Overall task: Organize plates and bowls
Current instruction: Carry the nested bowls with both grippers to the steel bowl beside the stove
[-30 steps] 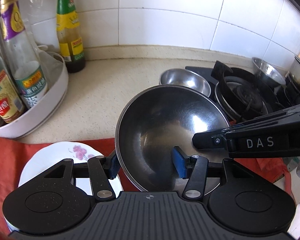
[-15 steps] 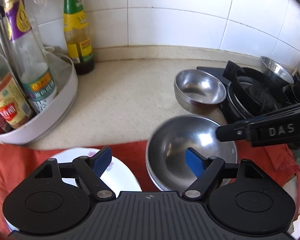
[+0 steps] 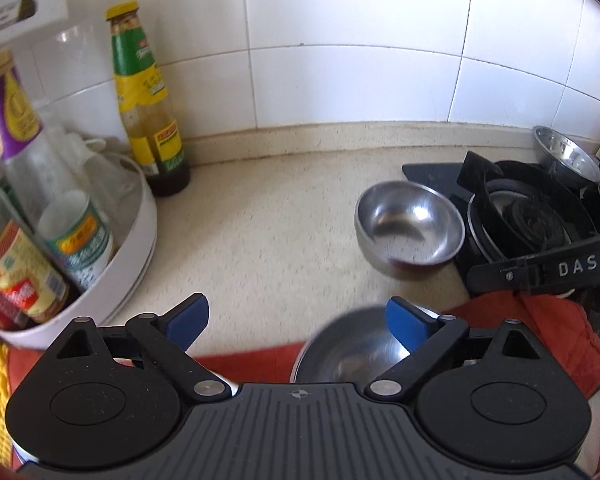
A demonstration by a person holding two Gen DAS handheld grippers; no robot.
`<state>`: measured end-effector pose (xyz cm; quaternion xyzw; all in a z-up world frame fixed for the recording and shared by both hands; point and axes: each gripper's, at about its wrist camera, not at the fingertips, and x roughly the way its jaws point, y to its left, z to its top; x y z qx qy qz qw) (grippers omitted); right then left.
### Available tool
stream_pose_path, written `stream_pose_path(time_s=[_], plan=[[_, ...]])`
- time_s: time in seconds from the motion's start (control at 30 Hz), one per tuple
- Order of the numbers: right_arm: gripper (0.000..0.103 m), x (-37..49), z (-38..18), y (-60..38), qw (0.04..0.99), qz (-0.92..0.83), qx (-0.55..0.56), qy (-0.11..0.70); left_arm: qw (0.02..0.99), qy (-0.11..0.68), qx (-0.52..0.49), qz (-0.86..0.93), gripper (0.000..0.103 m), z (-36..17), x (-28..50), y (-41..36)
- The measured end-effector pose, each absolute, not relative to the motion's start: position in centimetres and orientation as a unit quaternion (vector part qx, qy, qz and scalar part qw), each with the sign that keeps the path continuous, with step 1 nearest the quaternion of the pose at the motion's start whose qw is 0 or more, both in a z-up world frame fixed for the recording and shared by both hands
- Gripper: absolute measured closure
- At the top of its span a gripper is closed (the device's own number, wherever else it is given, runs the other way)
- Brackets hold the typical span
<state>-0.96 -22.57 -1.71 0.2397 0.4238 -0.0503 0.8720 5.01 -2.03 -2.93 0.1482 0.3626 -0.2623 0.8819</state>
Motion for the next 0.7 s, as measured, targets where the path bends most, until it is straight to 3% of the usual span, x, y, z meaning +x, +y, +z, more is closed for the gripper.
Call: stream_pose_path(time_s=[0.7], plan=[[0.057,4.0,-4.7,-28.1,0.847,-0.045,0.302,0.435,0.850,0.394,0.185,-0.296,0.004,-4.9,11.6,-9.0]])
